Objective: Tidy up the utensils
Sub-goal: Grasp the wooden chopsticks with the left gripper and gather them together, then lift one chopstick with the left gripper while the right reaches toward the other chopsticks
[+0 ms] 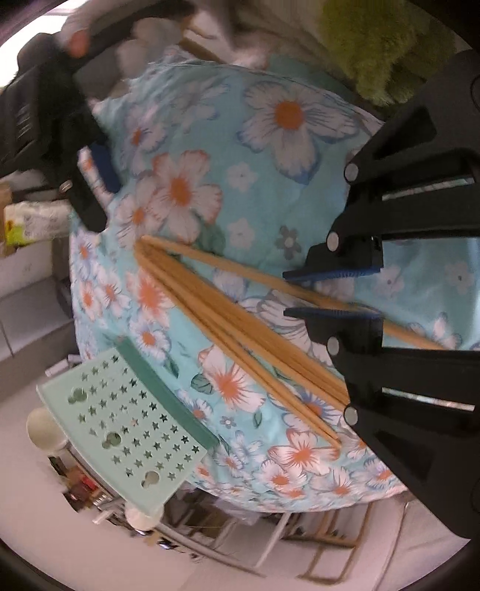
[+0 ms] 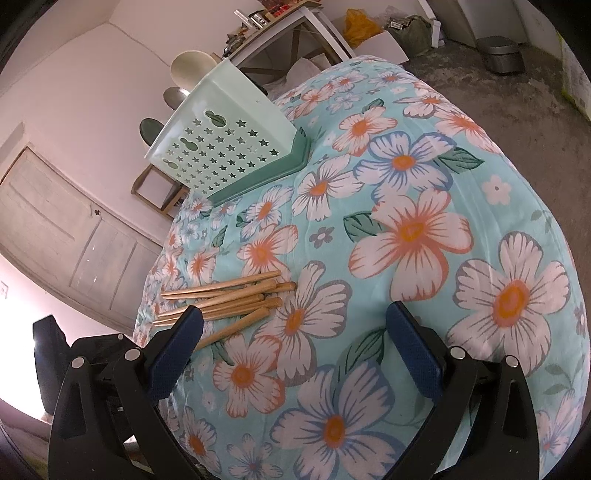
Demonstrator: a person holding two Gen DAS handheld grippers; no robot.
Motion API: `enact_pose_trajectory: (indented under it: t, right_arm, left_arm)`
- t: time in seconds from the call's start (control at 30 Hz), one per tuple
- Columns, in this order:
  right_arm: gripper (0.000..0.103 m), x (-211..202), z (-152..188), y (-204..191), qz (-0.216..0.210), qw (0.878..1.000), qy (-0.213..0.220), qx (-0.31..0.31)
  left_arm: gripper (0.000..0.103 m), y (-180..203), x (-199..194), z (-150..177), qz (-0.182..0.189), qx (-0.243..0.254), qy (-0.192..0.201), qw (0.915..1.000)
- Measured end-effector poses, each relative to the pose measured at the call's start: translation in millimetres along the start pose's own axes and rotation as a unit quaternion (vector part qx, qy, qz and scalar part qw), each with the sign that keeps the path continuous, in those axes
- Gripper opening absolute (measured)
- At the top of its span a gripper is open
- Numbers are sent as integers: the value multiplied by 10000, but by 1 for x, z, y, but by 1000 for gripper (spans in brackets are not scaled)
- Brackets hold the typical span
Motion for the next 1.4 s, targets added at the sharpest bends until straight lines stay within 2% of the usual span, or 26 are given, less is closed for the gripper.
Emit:
enact_pose_trajectory:
  t: [0.2, 0.47, 0.8, 1.1, 1.23, 1.4]
  right_arm:
    - [97, -1, 0, 1, -77, 9999, 0, 71]
    - [97, -2, -2, 4, -199, 9997, -13, 162]
    - [97, -3, -1, 4, -185, 9996, 26, 194]
    - [97, -3, -1, 5, -235, 9996, 12, 183]
    - [97, -5, -3, 8, -331, 9990, -49, 288]
    - [95, -8, -8, 9, -470, 9974, -166, 523]
  left_arm:
    - [20, 2, -2, -23, 353, -274, 347, 9984]
    - [20, 15, 19, -55, 414, -145, 303, 9986]
    - [14, 15, 32, -78, 644, -433, 260, 9966]
    - [6, 6, 26, -77, 795, -757, 321, 9934]
    - [6, -8, 12, -68, 909, -1115, 454, 9886]
    - [5, -36, -11, -52, 989, -1683, 790, 9776]
Point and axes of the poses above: each gripper's, at about its wrist camera, not at the fingertips, and x roughly the way its jaws point, y to its right, z to its underside, the point moved 4 cm from there along x, roughly the way its jaws point, and after that the axes turned 14 degrees about -y, right-handed, at the moved point
